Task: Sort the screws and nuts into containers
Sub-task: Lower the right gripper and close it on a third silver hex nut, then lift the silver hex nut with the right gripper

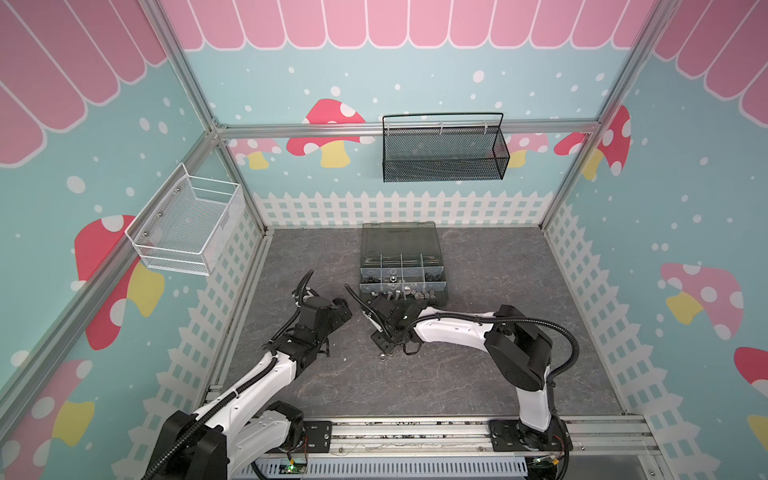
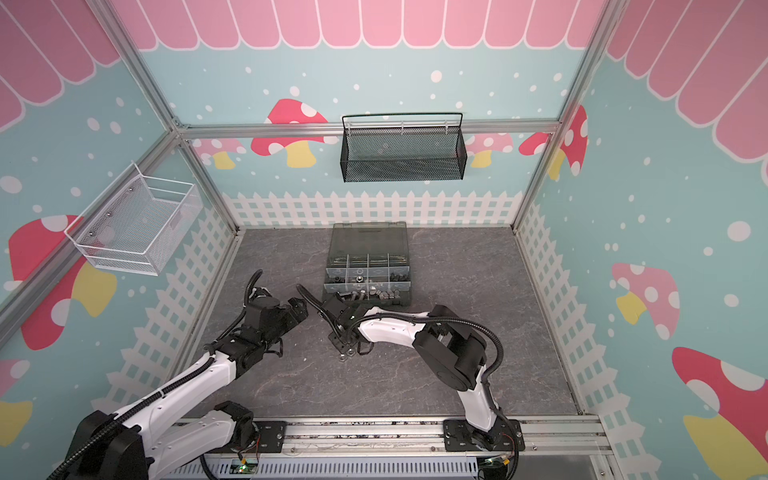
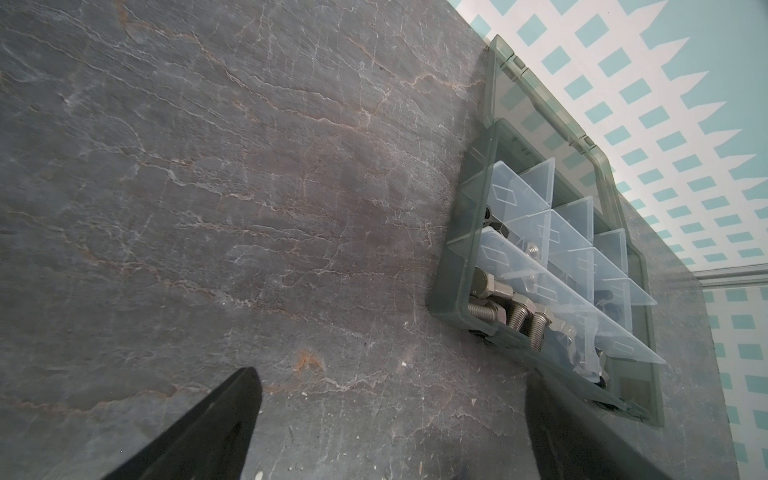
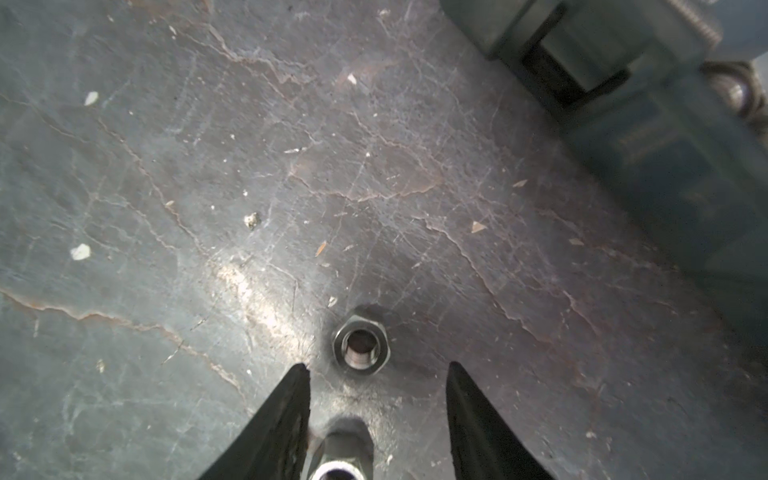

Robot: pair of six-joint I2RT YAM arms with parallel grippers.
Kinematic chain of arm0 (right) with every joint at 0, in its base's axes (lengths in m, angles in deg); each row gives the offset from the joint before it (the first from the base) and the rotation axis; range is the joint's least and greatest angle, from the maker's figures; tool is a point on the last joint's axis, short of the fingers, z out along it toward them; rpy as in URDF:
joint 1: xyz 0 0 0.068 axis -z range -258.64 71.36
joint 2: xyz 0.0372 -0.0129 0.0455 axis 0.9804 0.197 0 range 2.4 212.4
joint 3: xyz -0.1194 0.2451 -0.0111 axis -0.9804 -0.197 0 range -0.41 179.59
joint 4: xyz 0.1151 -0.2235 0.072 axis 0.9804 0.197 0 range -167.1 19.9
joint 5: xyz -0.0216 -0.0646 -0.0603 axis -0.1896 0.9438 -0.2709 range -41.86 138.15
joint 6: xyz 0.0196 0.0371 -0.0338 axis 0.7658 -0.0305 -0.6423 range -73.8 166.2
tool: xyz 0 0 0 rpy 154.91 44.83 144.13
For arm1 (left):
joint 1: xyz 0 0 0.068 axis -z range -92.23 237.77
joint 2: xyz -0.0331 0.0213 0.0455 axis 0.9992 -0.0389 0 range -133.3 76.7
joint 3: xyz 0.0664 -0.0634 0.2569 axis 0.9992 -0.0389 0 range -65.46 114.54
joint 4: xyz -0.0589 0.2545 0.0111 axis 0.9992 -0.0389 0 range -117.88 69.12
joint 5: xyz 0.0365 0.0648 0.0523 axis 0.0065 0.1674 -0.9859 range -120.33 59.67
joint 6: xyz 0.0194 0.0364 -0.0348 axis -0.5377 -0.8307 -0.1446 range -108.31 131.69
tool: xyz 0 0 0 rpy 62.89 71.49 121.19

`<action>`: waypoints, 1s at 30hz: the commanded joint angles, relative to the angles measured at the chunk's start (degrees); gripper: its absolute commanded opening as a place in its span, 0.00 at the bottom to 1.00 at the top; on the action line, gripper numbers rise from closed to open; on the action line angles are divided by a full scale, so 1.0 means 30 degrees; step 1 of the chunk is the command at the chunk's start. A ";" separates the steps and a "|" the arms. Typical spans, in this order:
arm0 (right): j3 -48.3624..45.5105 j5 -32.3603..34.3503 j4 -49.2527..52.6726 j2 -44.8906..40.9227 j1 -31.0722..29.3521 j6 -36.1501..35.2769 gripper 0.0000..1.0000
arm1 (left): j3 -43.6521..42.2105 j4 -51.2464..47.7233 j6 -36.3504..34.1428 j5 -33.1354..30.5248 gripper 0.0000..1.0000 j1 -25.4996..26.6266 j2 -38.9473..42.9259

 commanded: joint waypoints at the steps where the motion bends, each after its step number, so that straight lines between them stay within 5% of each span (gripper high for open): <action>1: 0.0649 0.0116 0.0347 0.0679 -0.0086 -0.0379 0.53 | -0.0197 -0.0098 0.0471 -0.0360 1.00 -0.0150 0.0236; 30: -0.0384 -0.0357 0.0508 0.1413 -0.0096 -0.0087 0.31 | 0.0002 0.0407 0.0294 0.0209 1.00 -0.0180 -0.0327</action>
